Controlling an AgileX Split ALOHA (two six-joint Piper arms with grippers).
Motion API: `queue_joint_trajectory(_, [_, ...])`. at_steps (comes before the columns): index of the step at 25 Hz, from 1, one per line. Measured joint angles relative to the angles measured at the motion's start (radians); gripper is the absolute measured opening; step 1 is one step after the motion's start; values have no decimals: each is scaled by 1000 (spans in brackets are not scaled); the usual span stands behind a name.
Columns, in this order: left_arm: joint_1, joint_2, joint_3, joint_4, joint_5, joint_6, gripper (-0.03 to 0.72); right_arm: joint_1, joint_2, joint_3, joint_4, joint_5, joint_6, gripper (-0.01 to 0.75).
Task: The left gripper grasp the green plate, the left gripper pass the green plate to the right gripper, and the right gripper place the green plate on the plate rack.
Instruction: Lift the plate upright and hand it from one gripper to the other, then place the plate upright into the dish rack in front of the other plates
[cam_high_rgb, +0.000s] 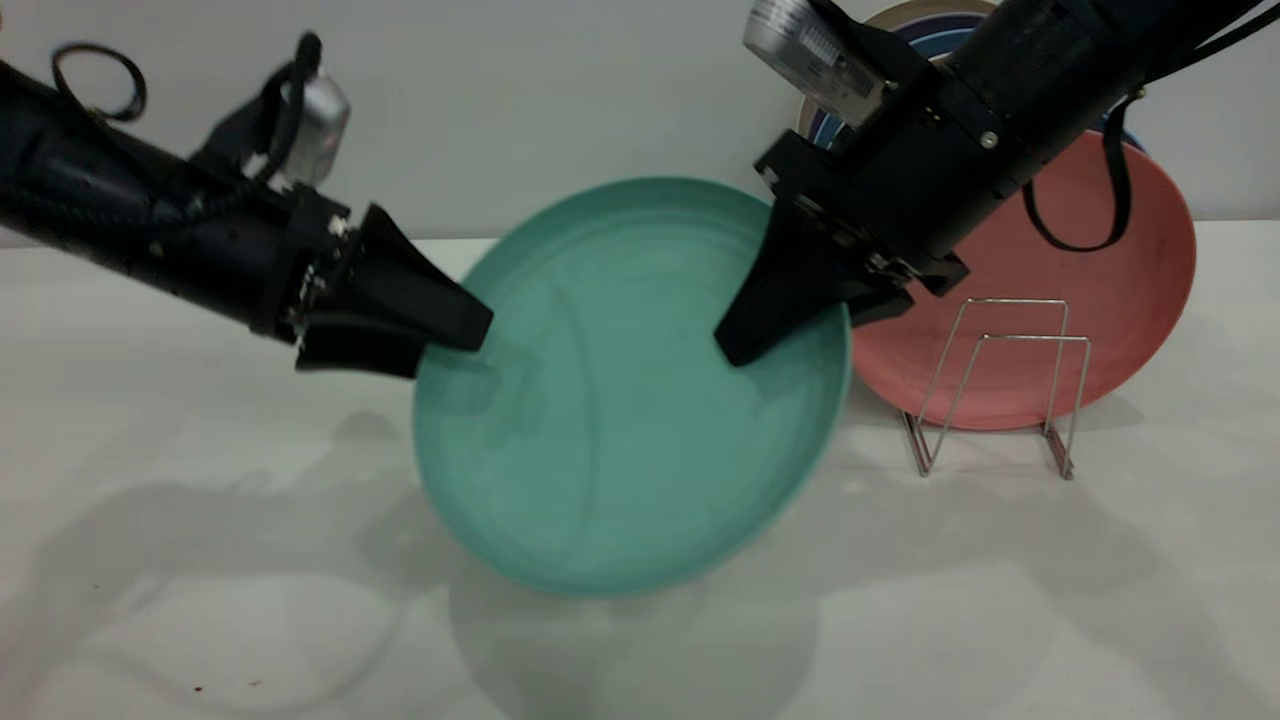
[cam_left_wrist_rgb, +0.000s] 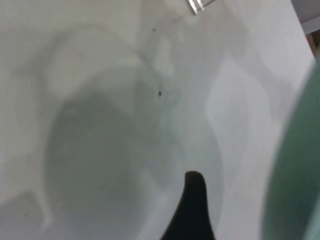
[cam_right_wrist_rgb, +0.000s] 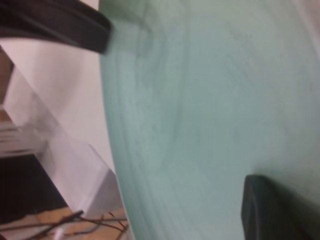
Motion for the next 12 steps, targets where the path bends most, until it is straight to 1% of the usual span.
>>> queue_joint_trajectory(5, [0, -97, 0, 1, 9, -3, 652, -7, -3, 0, -31, 4, -22, 122])
queue_joint_trajectory(7, [8, -129, 1, 13, 14, -4, 633, -25, -16, 0, -51, 9, -54, 122])
queue_joint_trajectory(9, [27, -166, 1, 25, 14, -8, 618, -52, -46, 0, -82, 14, -112, 122])
queue_joint_trajectory(12, [74, -205, 1, 32, 14, -20, 600, -80, -135, 0, -149, 10, -222, 121])
